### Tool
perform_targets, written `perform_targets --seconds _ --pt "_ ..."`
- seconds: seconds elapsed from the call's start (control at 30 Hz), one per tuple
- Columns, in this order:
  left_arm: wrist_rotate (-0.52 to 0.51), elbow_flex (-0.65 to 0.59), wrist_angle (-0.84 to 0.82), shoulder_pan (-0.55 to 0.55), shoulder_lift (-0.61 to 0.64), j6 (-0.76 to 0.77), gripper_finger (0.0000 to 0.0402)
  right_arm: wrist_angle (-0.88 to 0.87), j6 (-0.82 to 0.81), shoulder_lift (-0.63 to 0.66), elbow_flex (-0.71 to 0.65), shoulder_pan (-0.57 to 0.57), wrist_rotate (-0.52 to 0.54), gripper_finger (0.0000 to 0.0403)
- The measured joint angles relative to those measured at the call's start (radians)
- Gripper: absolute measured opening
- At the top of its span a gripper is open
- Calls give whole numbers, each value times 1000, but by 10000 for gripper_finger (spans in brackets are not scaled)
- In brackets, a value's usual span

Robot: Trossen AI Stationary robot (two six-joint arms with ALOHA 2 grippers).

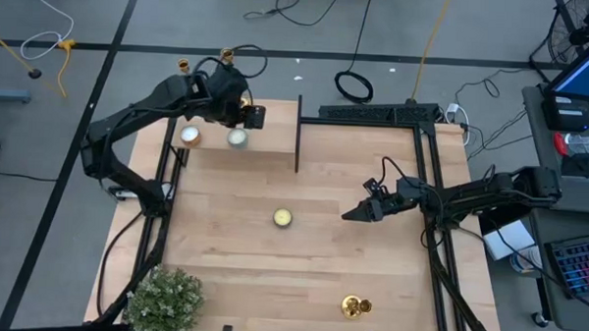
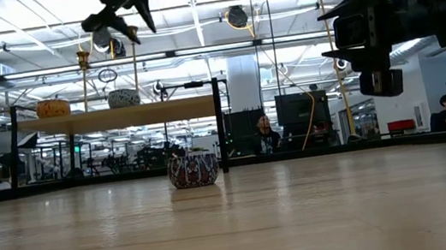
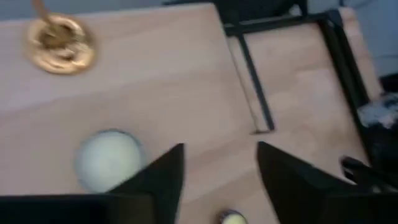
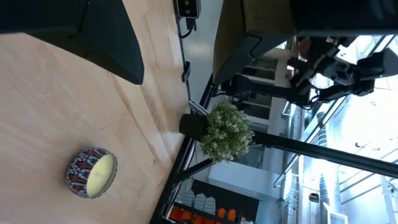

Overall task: Pick & Place candle stick holders
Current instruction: Put the blue scented candle on the shelf

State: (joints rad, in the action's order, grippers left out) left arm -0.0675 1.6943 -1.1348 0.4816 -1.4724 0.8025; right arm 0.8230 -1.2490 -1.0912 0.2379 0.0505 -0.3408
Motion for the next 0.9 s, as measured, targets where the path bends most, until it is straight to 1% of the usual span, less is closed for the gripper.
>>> perform_targets --seconds 0.17,0.2,0.37,0.53,0.7,0.9 --pt "75 0 0 -6 -69 -14 34 -6 -5 0 0 0 0 192" --pt "86 0 1 -8 -81 -15 18 -5 -8 0 0 0 0 192" --pt "109 0 -31 -15 -157 -17 6 -5 -15 0 0 0 0 192" --pt "86 0 -95 -24 -211 -20 4 -5 -22 0 0 0 -2 192" --pt "34 0 -129 -27 -219 -22 3 -5 -22 0 0 0 -3 192" --pt "22 0 -205 -9 -219 -21 2 -5 -22 0 0 0 -3 192"
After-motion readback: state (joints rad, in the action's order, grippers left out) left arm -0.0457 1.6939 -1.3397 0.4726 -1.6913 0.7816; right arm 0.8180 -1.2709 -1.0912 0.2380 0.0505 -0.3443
